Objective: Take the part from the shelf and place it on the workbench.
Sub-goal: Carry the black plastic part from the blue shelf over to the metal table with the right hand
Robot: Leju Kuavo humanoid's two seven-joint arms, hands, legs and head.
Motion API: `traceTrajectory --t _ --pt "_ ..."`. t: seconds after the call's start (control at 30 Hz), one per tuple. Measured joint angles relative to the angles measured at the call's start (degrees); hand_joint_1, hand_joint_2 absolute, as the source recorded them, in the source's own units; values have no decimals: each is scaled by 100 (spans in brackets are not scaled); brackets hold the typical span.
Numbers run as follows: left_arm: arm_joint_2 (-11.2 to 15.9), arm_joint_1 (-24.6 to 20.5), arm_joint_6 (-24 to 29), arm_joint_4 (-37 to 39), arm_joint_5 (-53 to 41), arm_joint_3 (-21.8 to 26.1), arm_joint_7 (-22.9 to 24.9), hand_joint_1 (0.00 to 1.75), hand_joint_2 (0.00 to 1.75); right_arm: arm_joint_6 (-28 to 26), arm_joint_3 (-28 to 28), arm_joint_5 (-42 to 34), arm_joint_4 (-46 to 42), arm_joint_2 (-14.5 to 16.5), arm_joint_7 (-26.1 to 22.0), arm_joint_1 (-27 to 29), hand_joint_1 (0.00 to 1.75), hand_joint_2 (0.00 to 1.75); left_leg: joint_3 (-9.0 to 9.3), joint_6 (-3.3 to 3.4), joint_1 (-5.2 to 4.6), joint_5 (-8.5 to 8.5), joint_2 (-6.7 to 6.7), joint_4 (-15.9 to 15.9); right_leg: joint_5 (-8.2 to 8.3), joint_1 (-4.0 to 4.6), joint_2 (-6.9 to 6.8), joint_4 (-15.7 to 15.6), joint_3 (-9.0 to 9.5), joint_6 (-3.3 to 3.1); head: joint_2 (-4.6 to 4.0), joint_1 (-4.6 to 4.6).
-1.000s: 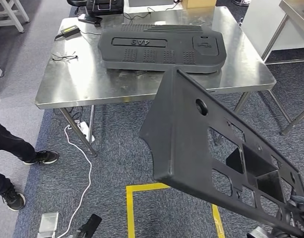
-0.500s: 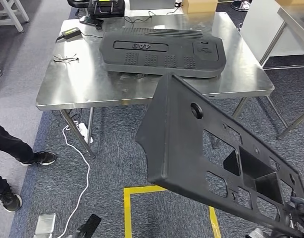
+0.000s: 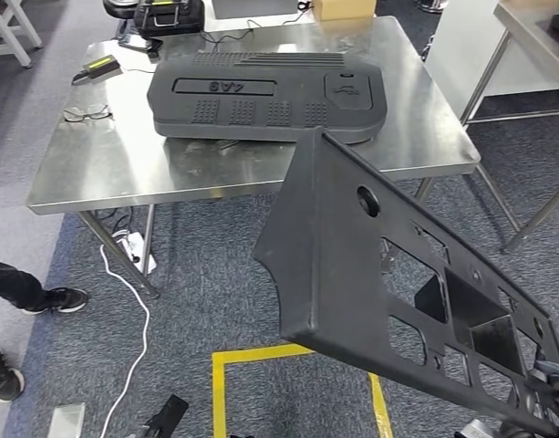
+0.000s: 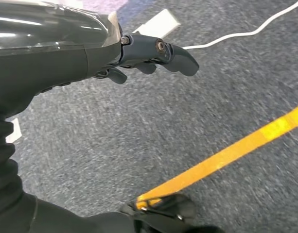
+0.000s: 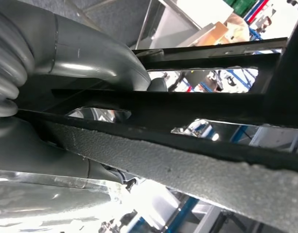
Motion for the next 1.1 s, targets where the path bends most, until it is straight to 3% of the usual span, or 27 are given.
traceTrajectory --t 0.07,0.13,0.27,0.33,0.4,0.43,0.47,0.53,0.6,0.67,0.77,0.83,0.9,0.93,0.97,1.0,1.07,1.1 --pt "10 -2 3 0 -2 0 -1 0 175 0 0 -18 0 2 -43 -4 175 175 155 223 -123 482 -32 -625 -69 63 26 -2 96 -18 -1 16" --pt "22 -7 4 0 -3 -1 -5 0 175 1 1 -43 -1 8 -78 -7 175 175 266 319 -192 641 -57 -998 -106 75 43 0 112 2 -1 29" --pt "15 -13 2 -1 -6 -1 -9 0 175 1 -3 -73 -16 17 -92 -4 175 175 372 253 -149 570 -57 -1269 -178 70 17 69 45 119 -2 22" --pt "13 -15 -2 -2 -15 0 -10 0 175 0 -2 -77 -29 17 -96 -8 175 175 436 253 -112 569 -56 -1322 -412 42 -13 528 -168 197 -2 28" --pt "10 -19 -8 -1 -23 0 -10 0 175 0 -2 -81 -32 17 -96 -7 175 175 471 254 -104 542 -52 -1324 -666 -3 -27 1250 -578 258 -1 30" --pt "9 -16 -10 0 -24 0 -10 0 175 0 -3 -84 -32 17 -96 -4 175 175 491 249 -102 525 -51 -1323 -681 -20 -34 1469 -730 280 0 30" --pt "8 -13 -10 0 -23 0 -10 0 175 0 -4 -85 -32 17 -96 -2 175 175 519 241 -99 503 -51 -1323 -576 -33 -44 1476 -779 296 1 30" --pt "8 -9 -10 0 -22 0 -9 0 175 0 -4 -85 -32 17 -96 -2 175 175 606 213 -93 446 -54 -1323 -117 -46 -69 870 -558 304 0 31" --pt "7 -13 -10 0 -21 0 -9 0 175 2 -3 -86 -34 18 -96 -12 175 175 668 161 -104 386 -55 -1324 165 -26 -85 216 -265 262 0 31" --pt "6 -16 -10 0 -21 0 -10 0 175 3 -5 -86 -40 19 -96 -8 175 175 681 98 -110 360 -52 -1339 154 5 -79 19 -177 196 -1 28" --pt "3 -26 -9 0 -22 0 -11 0 175 2 -6 -92 -48 23 -100 2 175 175 699 20 -102 296 -46 -1321 153 -20 -65 -71 -127 101 -1 23" --pt "2 -32 -8 0 -23 0 -11 0 175 2 -2 -106 -51 28 -123 -6 175 175 501 -28 -89 48 -47 -884 149 -50 -75 -129 -68 42 -1 6" --pt "2 -22 -8 0 -24 0 -10 0 175 3 2 -124 -49 29 -158 -9 175 175 83 -68 -69 -252 -48 -111 123 -51 -77 -137 -41 8 -1 -7" --pt "2 -13 -8 0 -25 0 -10 0 175 3 5 -131 -48 28 -173 -9 175 175 -86 -81 -57 -301 -48 162 107 -51 -71 -137 -25 3 -1 -8" --pt "2 -6 -8 0 -28 0 -10 0 175 4 9 -142 -46 28 -185 -7 175 175 -167 -88 -46 -236 -48 239 86 -52 -62 -137 1 5 0 -9" --pt "2 -4 -7 0 -31 0 -10 0 175 4 15 -155 -46 28 -199 -7 175 175 -139 -90 -35 -59 -47 92 60 -55 -51 -137 40 17 -1 -10" --pt "2 -5 -6 0 -34 0 -10 0 175 3 30 -189 -45 30 -247 -7 175 175 126 -90 -12 408 -50 -601 -9 -58 -33 -136 139 65 0 -8" --pt "2 -7 -4 0 -36 0 -11 0 175 3 35 -203 -49 31 -281 -10 175 175 262 -85 -10 552 -53 -927 -44 -51 -24 -127 176 100 0 -5"
